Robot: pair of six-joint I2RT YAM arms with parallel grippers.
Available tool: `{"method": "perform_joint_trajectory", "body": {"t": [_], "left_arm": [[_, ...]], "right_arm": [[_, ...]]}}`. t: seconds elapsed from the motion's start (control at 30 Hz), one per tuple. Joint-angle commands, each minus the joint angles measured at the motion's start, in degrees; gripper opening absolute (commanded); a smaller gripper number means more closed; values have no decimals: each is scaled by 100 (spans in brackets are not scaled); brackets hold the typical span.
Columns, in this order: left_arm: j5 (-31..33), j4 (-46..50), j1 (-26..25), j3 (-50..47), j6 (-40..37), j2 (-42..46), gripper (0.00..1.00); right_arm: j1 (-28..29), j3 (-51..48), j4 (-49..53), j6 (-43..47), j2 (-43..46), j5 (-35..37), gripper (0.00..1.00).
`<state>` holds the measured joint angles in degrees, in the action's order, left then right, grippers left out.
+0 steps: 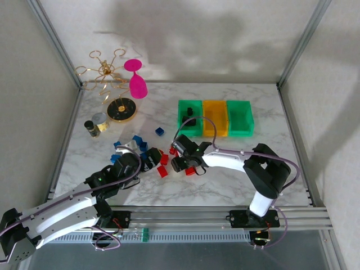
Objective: Sort the legos into containers by color
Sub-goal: Pick up the lego from the bottom-center of the table.
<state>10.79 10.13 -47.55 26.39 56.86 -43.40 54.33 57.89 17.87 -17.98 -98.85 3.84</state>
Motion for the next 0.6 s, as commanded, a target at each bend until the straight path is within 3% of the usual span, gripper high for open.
{"method": "perform_joint_trajectory", "body": {"t": [0.0, 0.37, 0.57], "left_arm": [[240, 185, -38, 11, 80, 66, 100], [292, 167, -44, 50, 11, 5, 99], [297, 155, -44, 106, -34, -13, 100]], "right_arm": [[60, 211, 234, 168, -189, 74, 54], [61, 225, 273, 119, -151, 67, 38], [41, 196, 285, 18, 104, 100, 37]]}}
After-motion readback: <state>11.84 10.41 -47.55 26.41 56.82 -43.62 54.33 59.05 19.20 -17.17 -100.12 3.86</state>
